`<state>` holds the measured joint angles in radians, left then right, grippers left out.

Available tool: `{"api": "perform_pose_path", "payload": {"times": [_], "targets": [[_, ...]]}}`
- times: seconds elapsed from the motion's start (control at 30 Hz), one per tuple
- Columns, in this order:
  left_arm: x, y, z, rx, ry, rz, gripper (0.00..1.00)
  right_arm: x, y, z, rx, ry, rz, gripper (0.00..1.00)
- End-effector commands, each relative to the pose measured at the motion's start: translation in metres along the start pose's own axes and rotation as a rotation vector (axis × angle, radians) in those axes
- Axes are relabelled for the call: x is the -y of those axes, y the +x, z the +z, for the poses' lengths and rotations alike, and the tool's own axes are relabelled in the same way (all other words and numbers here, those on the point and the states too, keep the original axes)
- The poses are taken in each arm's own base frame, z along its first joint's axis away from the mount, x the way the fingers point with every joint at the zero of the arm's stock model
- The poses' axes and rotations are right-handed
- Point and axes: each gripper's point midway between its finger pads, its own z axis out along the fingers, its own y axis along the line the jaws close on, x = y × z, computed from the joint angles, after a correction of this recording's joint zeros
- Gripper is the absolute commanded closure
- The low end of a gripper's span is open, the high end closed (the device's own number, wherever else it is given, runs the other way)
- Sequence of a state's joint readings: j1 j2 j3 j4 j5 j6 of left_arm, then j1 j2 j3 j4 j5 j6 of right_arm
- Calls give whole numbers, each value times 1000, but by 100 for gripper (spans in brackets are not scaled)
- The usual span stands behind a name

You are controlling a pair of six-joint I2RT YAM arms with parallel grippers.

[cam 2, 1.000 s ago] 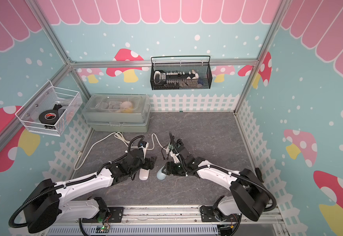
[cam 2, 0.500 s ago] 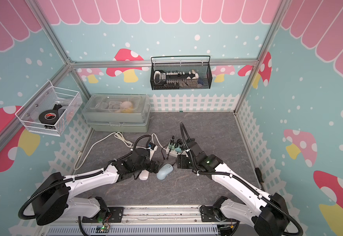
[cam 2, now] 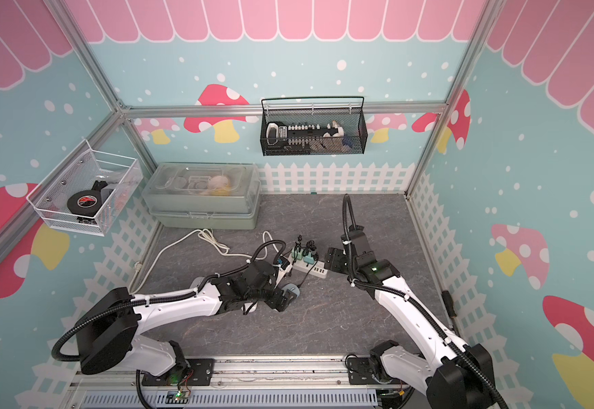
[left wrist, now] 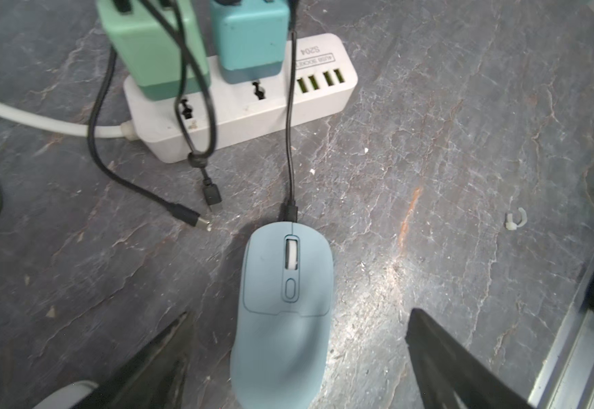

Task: Unplug the wireless mouse
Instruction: Move the mouse to the center of the board, then pick up the mouse from the center of the board.

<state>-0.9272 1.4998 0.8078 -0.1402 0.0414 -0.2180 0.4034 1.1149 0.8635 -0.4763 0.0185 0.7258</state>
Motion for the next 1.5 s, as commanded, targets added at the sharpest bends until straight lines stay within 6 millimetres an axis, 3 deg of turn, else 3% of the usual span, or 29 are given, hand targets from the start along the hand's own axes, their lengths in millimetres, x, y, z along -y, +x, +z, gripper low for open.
{"api": "perform_pose_path", "payload": {"times": [0.0,0.6,1.07,1.27,1.47], "targets": [[6,3,4,-38,-1,41,9,-6,-11,7,19,-37,7,18],[-13,36,27,-210,-104,91,9,4,-4,21,-14,-67,40,18],[-21,47,37,-266,-189,128,23,5,1,29,-44,-80,49,19],[-21,51,39,-279,-206,135,41,6,4,30,-52,-84,54,19],[-20,55,44,-298,-211,147,44,7,7,31,-56,-83,57,19]]}}
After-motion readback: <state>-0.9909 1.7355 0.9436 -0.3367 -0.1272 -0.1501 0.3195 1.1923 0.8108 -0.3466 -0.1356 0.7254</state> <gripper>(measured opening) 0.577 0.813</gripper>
